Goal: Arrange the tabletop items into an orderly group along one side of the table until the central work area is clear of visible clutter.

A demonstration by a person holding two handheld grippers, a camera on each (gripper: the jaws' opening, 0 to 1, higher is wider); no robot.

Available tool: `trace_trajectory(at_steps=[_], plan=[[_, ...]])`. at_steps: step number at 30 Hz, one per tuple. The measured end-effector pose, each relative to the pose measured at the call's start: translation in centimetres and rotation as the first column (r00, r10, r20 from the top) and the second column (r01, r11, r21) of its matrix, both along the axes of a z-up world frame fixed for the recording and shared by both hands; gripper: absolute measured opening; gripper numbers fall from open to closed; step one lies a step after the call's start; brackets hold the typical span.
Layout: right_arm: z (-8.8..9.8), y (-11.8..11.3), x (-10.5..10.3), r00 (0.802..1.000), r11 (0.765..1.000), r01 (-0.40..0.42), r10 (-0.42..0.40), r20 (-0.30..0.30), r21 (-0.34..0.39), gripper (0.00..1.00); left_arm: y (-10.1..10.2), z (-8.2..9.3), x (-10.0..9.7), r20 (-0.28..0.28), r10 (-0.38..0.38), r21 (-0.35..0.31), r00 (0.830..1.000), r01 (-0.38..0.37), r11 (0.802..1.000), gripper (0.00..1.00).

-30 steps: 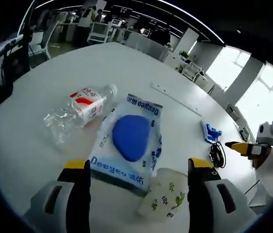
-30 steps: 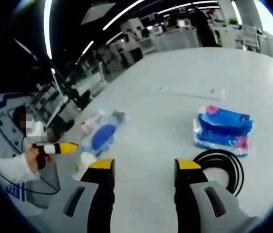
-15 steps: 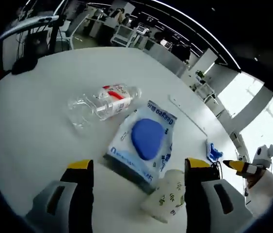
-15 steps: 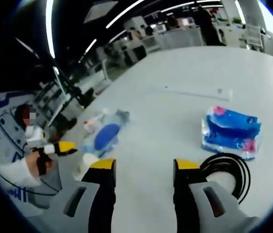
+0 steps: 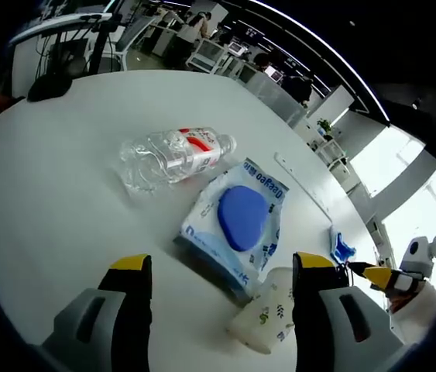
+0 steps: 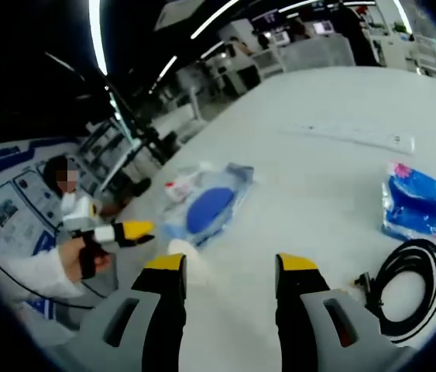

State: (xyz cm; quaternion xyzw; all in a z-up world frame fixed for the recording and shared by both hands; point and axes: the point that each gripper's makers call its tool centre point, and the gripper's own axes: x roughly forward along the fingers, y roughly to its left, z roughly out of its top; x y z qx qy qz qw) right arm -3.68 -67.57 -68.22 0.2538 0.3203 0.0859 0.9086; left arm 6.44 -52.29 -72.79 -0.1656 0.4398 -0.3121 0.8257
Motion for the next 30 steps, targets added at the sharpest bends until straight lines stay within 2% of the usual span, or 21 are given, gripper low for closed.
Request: trace_trajectory(at_steps=[3, 6, 11, 22, 27, 30], plan=[[0.5, 2.4, 1.0, 0.994, 0.994, -0.105, 0.105, 0.022, -0.001, 0.44, -0.1, 0.0, -0.2, -0.005, 0.000, -0.023, 1.000, 0.000, 1.000, 0.76], [0.9, 4.7, 1.8, 0.979, 0.979, -0.202, 0.202, 0.038, -0.006, 0.44, 0.0, 0.0, -0.2, -0.005, 0.003, -0.026, 1.000, -0.003, 1.000, 0.76], [0.8, 6.0, 2.5, 0.973, 0.973, -0.230, 0.230, 0.035, 0.009, 0.44, 0.3, 0.1, 0.0, -0.002, 0.003, -0.029, 1.000, -0.003, 1.000, 0.76], [-0.6, 8.1, 2.3, 0.951, 0.951, -0.308, 0.308, -0.004, 0.017, 0.44, 0.6, 0.1, 0.0, -0.004, 0.009, -0.040, 1.000, -0.010, 0.999, 0.77], [-1.2, 8.6, 2.4, 0.953, 0.952, -0.303, 0.304, -0.017, 0.029, 0.44, 0.7, 0.0, 0.0, -0.004, 0.008, -0.038, 1.000, -0.008, 0.999, 0.77], [-1.8, 8.7, 2.3, 0.946, 0.947, -0.322, 0.322, -0.040, 0.001, 0.44, 0.7, 0.0, -0.1, -0.005, 0.004, -0.038, 1.000, -0.004, 0.999, 0.76]])
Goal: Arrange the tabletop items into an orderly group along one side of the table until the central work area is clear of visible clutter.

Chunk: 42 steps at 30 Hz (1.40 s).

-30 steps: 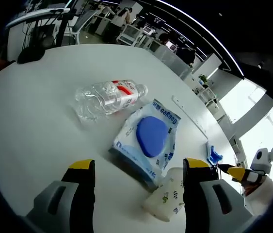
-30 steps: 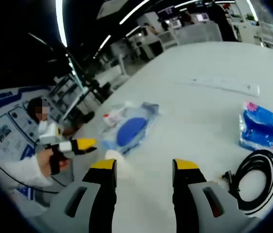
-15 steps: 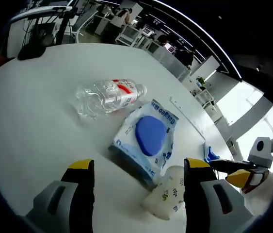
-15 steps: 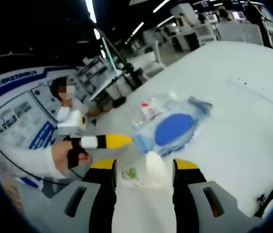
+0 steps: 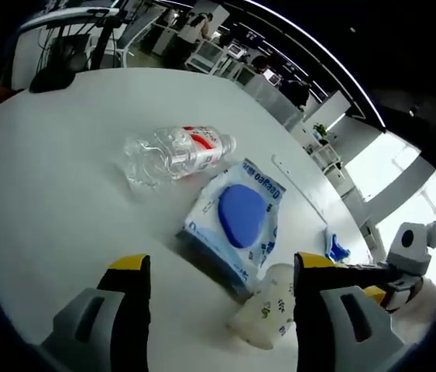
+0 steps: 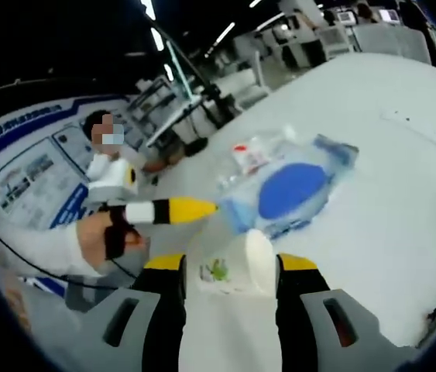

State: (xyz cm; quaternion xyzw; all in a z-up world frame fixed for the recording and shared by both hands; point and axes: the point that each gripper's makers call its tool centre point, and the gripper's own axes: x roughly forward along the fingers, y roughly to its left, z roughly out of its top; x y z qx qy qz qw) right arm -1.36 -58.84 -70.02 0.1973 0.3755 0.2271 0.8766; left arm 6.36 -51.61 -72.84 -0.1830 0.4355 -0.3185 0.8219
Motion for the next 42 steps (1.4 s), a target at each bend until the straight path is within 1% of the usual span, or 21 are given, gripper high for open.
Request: trace_trajectory(at_steps=[1, 6, 12, 15, 21, 25, 29, 32, 33, 38, 42], plan=[[-0.2, 0.0, 0.0, 1.000, 1.000, -0.002, 0.002, -0.007, -0.009, 0.43, 0.0, 0.0, -0.1, 0.001, -0.003, 0.001, 1.000, 0.003, 1.000, 0.76], [-0.6, 0.2, 0.2, 1.000, 1.000, 0.007, -0.007, -0.016, 0.008, 0.43, -0.5, -0.1, -0.7, 0.002, -0.017, -0.013, 1.000, 0.017, 1.000, 0.76], [-1.4, 1.0, -0.2, 0.999, 0.999, -0.039, 0.038, -0.038, -0.007, 0.42, -0.9, 0.0, -0.9, -0.002, -0.023, -0.032, 1.000, 0.023, 0.999, 0.76], [-1.3, 1.2, -0.2, 0.998, 0.999, -0.041, 0.042, -0.037, 0.005, 0.41, -0.9, 0.0, -0.9, 0.002, -0.025, -0.031, 1.000, 0.025, 0.999, 0.76], [-1.4, 1.6, -0.7, 0.998, 0.999, -0.044, 0.045, -0.046, 0.030, 0.33, -0.9, -0.3, -1.4, -0.010, -0.035, -0.032, 0.999, 0.035, 0.999, 0.76], [-1.2, 2.1, -1.0, 0.998, 0.997, -0.050, 0.052, -0.044, 0.055, 0.22, -1.0, -0.4, -1.7, -0.015, -0.036, -0.037, 0.999, 0.036, 0.999, 0.76], [-1.1, 2.5, -1.3, 0.997, 0.996, -0.059, 0.062, -0.047, 0.066, 0.15, -1.1, -0.5, -2.0, -0.025, -0.038, -0.050, 0.999, 0.037, 0.998, 0.76], [-0.8, 2.8, -1.5, 0.997, 0.994, -0.064, 0.068, -0.043, 0.091, 0.03, -1.2, -0.4, -2.2, -0.023, -0.036, -0.053, 0.999, 0.035, 0.998, 0.76], [-0.7, 2.9, -1.4, 0.997, 0.993, -0.057, 0.062, -0.043, 0.107, 0.01, -1.2, -0.4, -2.2, -0.023, -0.036, -0.054, 0.999, 0.035, 0.998, 0.76], [-0.4, 3.3, -1.4, 0.998, 0.987, -0.024, 0.032, -0.053, 0.156, 0.00, -1.2, -0.4, -2.5, -0.026, -0.038, -0.057, 0.999, 0.036, 0.998, 0.76], [-0.2, 3.9, -1.6, 0.998, 0.982, -0.013, 0.024, -0.057, 0.187, 0.00, -1.4, -0.3, -2.9, -0.042, -0.027, -0.086, 0.999, 0.024, 0.996, 0.77]])
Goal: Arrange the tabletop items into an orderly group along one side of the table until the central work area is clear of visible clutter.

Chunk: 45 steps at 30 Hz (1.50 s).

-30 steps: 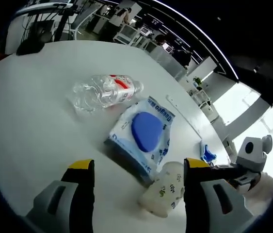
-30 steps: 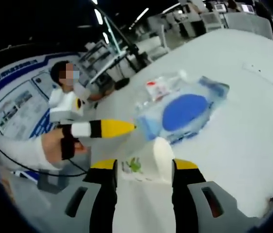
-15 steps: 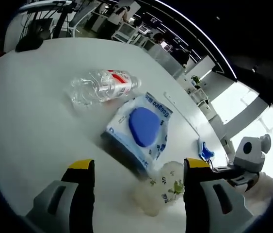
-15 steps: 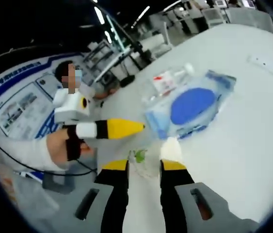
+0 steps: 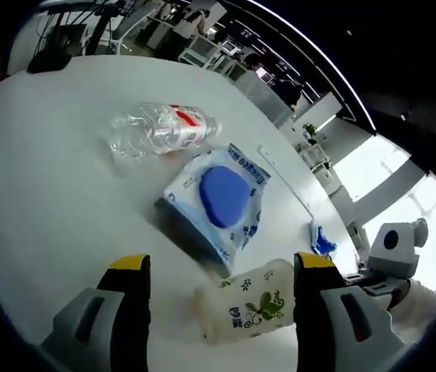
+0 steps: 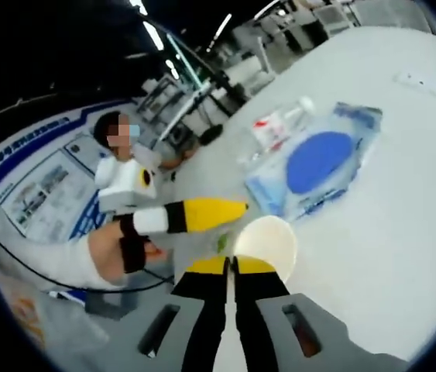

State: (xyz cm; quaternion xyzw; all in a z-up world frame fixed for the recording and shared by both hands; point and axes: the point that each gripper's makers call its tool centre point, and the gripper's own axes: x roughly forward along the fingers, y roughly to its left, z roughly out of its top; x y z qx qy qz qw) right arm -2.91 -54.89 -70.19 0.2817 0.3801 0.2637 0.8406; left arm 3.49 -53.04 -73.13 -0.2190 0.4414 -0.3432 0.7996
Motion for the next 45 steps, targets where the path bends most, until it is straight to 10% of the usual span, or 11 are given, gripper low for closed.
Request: trace_trajectory(at_steps=[6, 13, 19, 28, 33, 40, 45], plan=[[0.9, 0.1, 0.1, 0.991, 0.989, 0.111, -0.102, -0.090, 0.100, 0.00, 0.0, 0.5, -0.6, 0.002, 0.019, -0.026, 1.000, -0.019, 0.999, 0.77], [2.6, -0.2, -0.1, 0.993, 0.992, 0.111, -0.109, -0.043, 0.056, 0.00, 1.0, 0.9, -0.5, 0.012, 0.031, -0.043, 0.999, -0.030, 0.999, 0.78], [2.4, -0.4, -1.6, 0.997, 0.977, -0.070, 0.067, -0.024, -0.202, 0.00, 2.0, 1.6, 0.2, 0.029, 0.050, -0.068, 0.998, -0.048, 0.997, 0.79], [1.2, 1.5, -3.3, 0.956, 0.834, -0.277, 0.291, -0.047, -0.476, 0.00, 2.4, 1.4, -0.1, 0.036, 0.032, -0.058, 0.999, -0.030, 0.998, 0.79], [0.9, 1.7, -4.2, 0.888, 0.656, -0.384, 0.454, -0.067, -0.650, 0.00, 2.5, 1.3, -0.3, 0.030, 0.026, -0.059, 0.999, -0.024, 0.998, 0.79], [0.8, 2.3, -4.9, 0.835, 0.548, -0.427, 0.544, -0.082, -0.719, 0.00, 2.5, 1.2, -0.3, 0.022, 0.026, -0.061, 0.999, -0.025, 0.998, 0.79], [0.4, 2.6, -5.4, 0.753, 0.405, -0.474, 0.646, -0.123, -0.782, 0.00, 2.5, 1.0, -0.5, 0.014, 0.014, -0.051, 1.000, -0.013, 0.999, 0.77]])
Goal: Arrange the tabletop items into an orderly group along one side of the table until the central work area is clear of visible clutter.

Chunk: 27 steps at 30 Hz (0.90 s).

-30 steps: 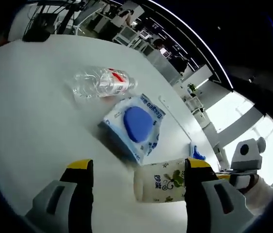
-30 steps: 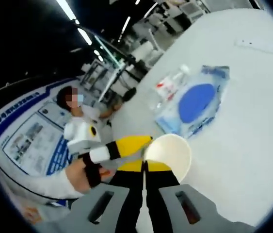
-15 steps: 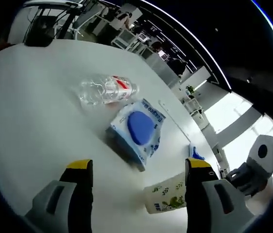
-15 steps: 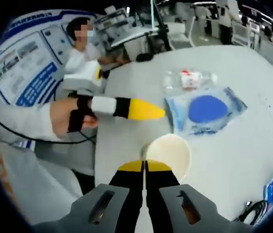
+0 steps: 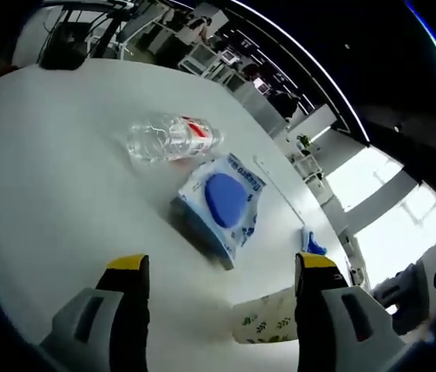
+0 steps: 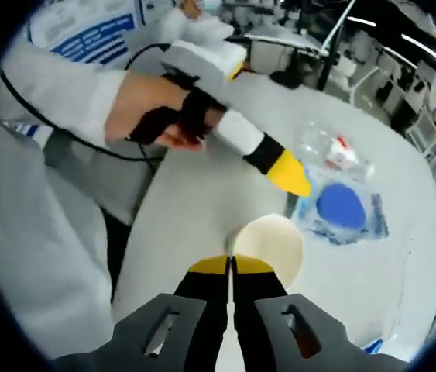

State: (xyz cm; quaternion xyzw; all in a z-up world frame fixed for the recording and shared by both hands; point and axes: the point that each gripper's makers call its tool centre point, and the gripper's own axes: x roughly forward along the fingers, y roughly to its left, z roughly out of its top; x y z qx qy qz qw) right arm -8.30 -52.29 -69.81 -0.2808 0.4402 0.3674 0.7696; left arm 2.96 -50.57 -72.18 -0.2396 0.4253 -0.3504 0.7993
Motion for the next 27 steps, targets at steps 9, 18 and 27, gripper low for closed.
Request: trace_trajectory(at_steps=[9, 18, 27], plan=[[-0.8, 0.3, -0.7, 0.983, 0.976, -0.180, 0.183, 0.015, -0.121, 0.00, 0.4, -0.1, -0.2, -0.001, 0.002, -0.002, 1.000, -0.002, 1.000, 0.78], [-1.2, 1.0, -1.2, 0.976, 0.965, -0.214, 0.216, -0.003, -0.152, 0.00, 0.4, -0.3, -0.4, -0.007, -0.001, 0.000, 1.000, 0.001, 1.000, 0.77], [-1.4, 1.9, -1.3, 0.986, 0.985, -0.165, 0.164, -0.030, -0.055, 0.00, 0.3, -0.4, -0.4, -0.008, -0.005, -0.001, 1.000, 0.005, 1.000, 0.78]])
